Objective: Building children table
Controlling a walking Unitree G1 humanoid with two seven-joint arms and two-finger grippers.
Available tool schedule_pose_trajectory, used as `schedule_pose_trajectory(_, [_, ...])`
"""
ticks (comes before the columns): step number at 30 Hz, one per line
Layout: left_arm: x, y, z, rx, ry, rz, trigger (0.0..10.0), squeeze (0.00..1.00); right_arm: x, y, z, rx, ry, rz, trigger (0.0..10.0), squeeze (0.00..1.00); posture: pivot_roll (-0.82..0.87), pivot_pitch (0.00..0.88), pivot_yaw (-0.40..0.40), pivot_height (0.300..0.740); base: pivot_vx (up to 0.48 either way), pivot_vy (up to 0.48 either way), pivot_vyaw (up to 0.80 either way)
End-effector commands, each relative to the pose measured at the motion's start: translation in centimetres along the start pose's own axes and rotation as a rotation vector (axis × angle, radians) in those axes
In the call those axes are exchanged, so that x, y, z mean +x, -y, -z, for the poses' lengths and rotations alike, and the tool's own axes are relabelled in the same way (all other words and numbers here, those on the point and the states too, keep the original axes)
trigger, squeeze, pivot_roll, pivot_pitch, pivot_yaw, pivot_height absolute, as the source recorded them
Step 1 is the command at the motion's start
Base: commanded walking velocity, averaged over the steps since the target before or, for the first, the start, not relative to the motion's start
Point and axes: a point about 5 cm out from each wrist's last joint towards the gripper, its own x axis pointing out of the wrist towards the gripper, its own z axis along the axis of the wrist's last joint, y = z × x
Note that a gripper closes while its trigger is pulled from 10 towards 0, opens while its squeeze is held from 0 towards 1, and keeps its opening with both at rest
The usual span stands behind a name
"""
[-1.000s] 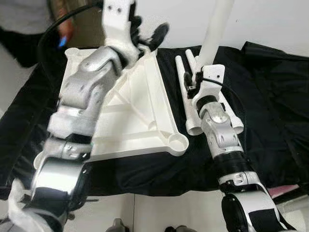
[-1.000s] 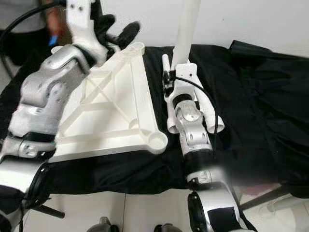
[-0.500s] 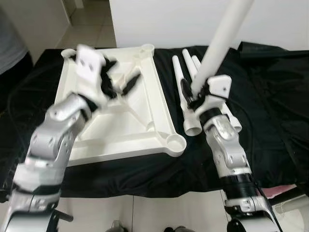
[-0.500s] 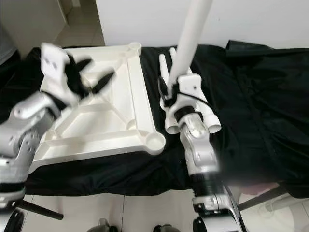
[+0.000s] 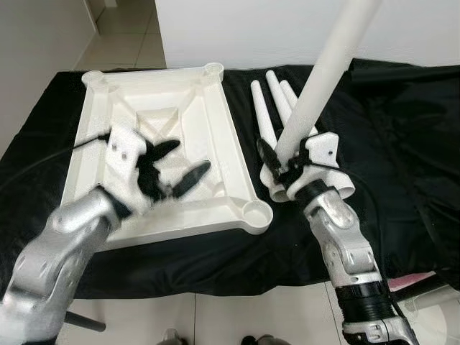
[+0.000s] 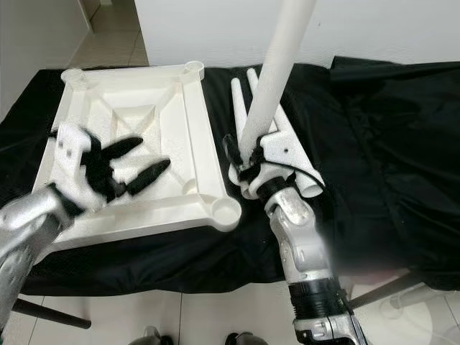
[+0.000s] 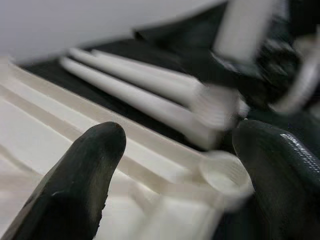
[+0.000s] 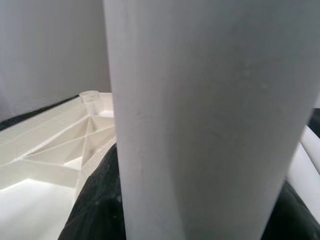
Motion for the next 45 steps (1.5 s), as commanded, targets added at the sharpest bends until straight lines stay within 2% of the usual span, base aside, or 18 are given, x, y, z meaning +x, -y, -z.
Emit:
schedule_pose_trajectory(1, [-0.1, 2.1, 0.5, 0.014, -0.033, 0.231, 10.0, 0.00, -0.4, -0.3, -0.2, 0.013, 0.007, -0.029, 10.0, 0.00, -0.01, 0.119, -0.032, 0.740, 0.000, 0.000, 0.00])
schedule_pose_trajectory(4, [0.0, 2.6, 1.0, 0.012, -0.047, 0.259, 10.0, 0.00, -0.6, -0.5, -0.2, 0.014, 0.002, -0.044, 10.0, 0.00, -0.02, 0.119, -0.035, 0.740, 0.000, 0.000, 0.00])
schedule_pose_trajectory(6, [0.4, 3.7, 2.3, 0.029, -0.085, 0.302, 10.0, 0.00, -0.9, -0.8, 0.1, 0.017, -0.011, -0.070, 10.0, 0.00, -0.02, 0.119, -0.042, 0.740, 0.000, 0.000, 0.00])
schedule_pose_trajectory(10, [0.9, 4.0, 3.6, 0.038, -0.129, 0.305, 10.0, 0.00, -1.1, -1.1, 0.2, 0.020, -0.019, -0.087, 10.0, 0.00, -0.02, 0.118, -0.042, 0.740, 0.000, 0.000, 0.00])
schedule_pose_trajectory(22, [2.1, 3.5, 6.1, 0.029, -0.227, 0.263, 10.0, 0.00, -1.2, -1.2, 0.2, 0.006, -0.029, -0.101, 10.0, 0.00, -0.03, 0.124, -0.037, 0.740, 0.000, 0.000, 0.00])
schedule_pose_trajectory(24, [2.5, 3.1, 6.7, 0.045, -0.244, 0.238, 10.0, 0.00, -1.2, -1.2, 0.2, 0.005, -0.028, -0.099, 10.0, 0.00, -0.03, 0.127, -0.034, 0.740, 0.000, 0.000, 0.00])
schedule_pose_trajectory(26, [3.3, 2.1, 7.7, 0.084, -0.278, 0.179, 10.0, 0.00, -1.2, -1.1, 0.0, 0.000, -0.023, -0.087, 10.0, 0.00, -0.04, 0.132, -0.020, 0.740, 0.000, 0.000, 0.00])
schedule_pose_trajectory(34, [4.0, 0.6, 8.7, 0.133, -0.329, 0.130, 10.0, 0.00, -1.2, -0.8, -0.2, -0.010, -0.015, -0.060, 10.0, 0.00, -0.05, 0.138, 0.002, 0.740, 0.000, 0.000, 0.00])
schedule_pose_trajectory(41, [5.3, 1.0, 9.6, 0.163, -0.348, 0.136, 10.0, 0.00, -1.2, -0.5, -0.3, -0.013, -0.008, -0.036, 10.0, 0.00, -0.06, 0.138, 0.012, 0.740, 0.000, 0.000, 0.00])
schedule_pose_trajectory(45, [7.0, 2.2, 9.8, 0.181, -0.323, 0.174, 10.0, 0.00, -1.3, -0.4, -0.3, -0.017, -0.008, -0.021, 10.0, 0.00, -0.07, 0.134, 0.018, 0.740, 0.000, 0.000, 0.00])
